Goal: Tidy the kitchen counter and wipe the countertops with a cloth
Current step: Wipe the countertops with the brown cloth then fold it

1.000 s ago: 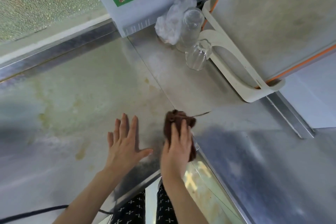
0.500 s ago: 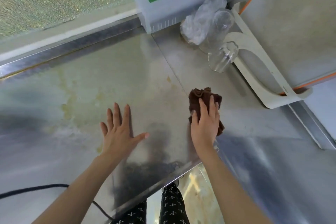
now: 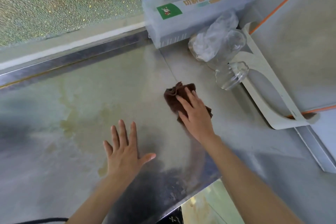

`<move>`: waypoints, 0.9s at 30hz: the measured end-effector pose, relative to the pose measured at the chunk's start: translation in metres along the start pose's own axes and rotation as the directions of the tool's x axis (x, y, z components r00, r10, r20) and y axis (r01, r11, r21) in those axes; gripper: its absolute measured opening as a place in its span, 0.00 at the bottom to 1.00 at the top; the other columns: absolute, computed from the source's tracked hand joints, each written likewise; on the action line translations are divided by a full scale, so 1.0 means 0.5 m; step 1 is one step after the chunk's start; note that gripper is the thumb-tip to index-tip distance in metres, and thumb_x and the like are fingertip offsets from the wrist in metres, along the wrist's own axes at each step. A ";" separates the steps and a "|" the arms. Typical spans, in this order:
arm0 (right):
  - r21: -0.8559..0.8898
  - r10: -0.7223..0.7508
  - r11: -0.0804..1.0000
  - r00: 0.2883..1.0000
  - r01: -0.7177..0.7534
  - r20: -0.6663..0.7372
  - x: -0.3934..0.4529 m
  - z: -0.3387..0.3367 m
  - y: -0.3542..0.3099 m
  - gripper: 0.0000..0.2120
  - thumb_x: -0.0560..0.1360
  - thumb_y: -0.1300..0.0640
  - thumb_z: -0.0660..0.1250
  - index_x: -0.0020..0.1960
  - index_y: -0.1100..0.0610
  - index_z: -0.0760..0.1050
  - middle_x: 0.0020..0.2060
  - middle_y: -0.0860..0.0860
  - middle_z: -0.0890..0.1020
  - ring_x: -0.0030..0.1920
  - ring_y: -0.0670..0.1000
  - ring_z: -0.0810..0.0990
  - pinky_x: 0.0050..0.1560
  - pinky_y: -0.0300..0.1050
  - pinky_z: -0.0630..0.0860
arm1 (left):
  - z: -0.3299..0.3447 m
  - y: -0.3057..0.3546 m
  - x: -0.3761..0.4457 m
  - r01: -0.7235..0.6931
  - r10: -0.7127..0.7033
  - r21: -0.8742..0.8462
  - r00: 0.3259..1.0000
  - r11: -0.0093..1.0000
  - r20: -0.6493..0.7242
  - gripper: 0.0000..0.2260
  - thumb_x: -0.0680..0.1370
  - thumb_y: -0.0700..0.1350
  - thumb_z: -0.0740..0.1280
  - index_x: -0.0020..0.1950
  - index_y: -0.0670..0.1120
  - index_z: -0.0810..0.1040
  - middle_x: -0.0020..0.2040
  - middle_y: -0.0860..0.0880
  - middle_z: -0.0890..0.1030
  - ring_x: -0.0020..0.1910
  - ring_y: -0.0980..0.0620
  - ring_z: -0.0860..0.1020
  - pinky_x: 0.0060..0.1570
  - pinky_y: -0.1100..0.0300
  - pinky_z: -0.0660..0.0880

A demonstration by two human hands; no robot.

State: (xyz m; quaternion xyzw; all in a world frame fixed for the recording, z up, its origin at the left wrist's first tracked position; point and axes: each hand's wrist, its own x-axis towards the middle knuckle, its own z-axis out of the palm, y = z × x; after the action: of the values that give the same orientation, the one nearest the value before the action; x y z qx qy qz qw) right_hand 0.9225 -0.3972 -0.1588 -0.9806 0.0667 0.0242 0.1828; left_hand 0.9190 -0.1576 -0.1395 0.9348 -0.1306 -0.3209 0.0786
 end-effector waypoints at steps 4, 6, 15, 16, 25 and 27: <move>0.107 0.313 0.948 0.934 -0.298 -0.173 0.104 -0.002 -0.012 0.21 0.77 0.56 0.61 0.70 0.54 0.66 0.74 0.56 0.59 0.73 0.61 0.57 0.71 0.55 0.58 | 0.002 0.001 0.005 0.028 -0.028 -0.003 0.999 1.000 0.033 0.50 0.56 0.76 0.36 0.67 0.47 0.25 0.67 0.47 0.25 0.67 0.44 0.28 0.70 0.37 0.45; 0.142 0.293 0.953 0.937 -0.268 -0.193 0.123 0.010 -0.039 0.21 0.76 0.58 0.62 0.69 0.56 0.68 0.73 0.57 0.61 0.73 0.62 0.59 0.71 0.56 0.59 | 0.001 0.002 0.006 0.041 -0.040 -0.004 0.998 0.999 0.047 0.50 0.55 0.77 0.37 0.65 0.47 0.23 0.65 0.48 0.22 0.66 0.44 0.25 0.70 0.38 0.43; 0.065 -0.606 0.794 0.779 0.604 0.162 0.097 0.051 -0.098 0.26 0.71 0.54 0.69 0.68 0.51 0.68 0.73 0.52 0.64 0.72 0.58 0.63 0.68 0.56 0.63 | -0.008 0.009 -0.003 0.082 -0.081 -0.048 0.996 0.996 0.026 0.50 0.53 0.82 0.35 0.66 0.58 0.22 0.66 0.52 0.20 0.66 0.49 0.21 0.67 0.46 0.30; 0.051 -0.640 0.764 0.746 0.643 0.183 0.120 0.045 -0.085 0.26 0.71 0.53 0.68 0.68 0.50 0.67 0.73 0.53 0.63 0.72 0.58 0.62 0.68 0.57 0.62 | -0.013 0.012 -0.005 0.087 -0.087 -0.045 0.996 0.995 0.013 0.50 0.54 0.82 0.35 0.67 0.58 0.24 0.66 0.52 0.21 0.67 0.49 0.23 0.68 0.46 0.32; 0.047 -0.156 0.986 0.985 0.160 -0.074 0.319 0.045 -0.124 0.20 0.76 0.56 0.62 0.68 0.55 0.69 0.72 0.58 0.64 0.72 0.63 0.60 0.70 0.60 0.60 | -0.040 -0.010 0.021 0.203 -0.273 -0.249 0.916 0.947 -0.293 0.41 0.65 0.74 0.48 0.74 0.58 0.43 0.75 0.54 0.40 0.75 0.49 0.40 0.71 0.46 0.47; 0.054 -0.164 0.984 0.984 0.168 -0.073 0.289 0.057 -0.153 0.21 0.76 0.56 0.63 0.68 0.55 0.68 0.73 0.58 0.63 0.72 0.63 0.60 0.70 0.59 0.60 | -0.044 -0.020 0.033 0.279 -0.353 -0.276 0.896 0.920 -0.271 0.43 0.65 0.75 0.50 0.70 0.59 0.33 0.72 0.54 0.30 0.71 0.50 0.30 0.70 0.46 0.39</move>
State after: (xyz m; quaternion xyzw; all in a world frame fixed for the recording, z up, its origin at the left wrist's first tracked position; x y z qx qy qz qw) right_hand 1.0758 -0.3337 -0.1686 -0.9770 -0.0084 -0.0264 0.2112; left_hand 0.9472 -0.1513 -0.1339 0.9671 0.0762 -0.1888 0.1523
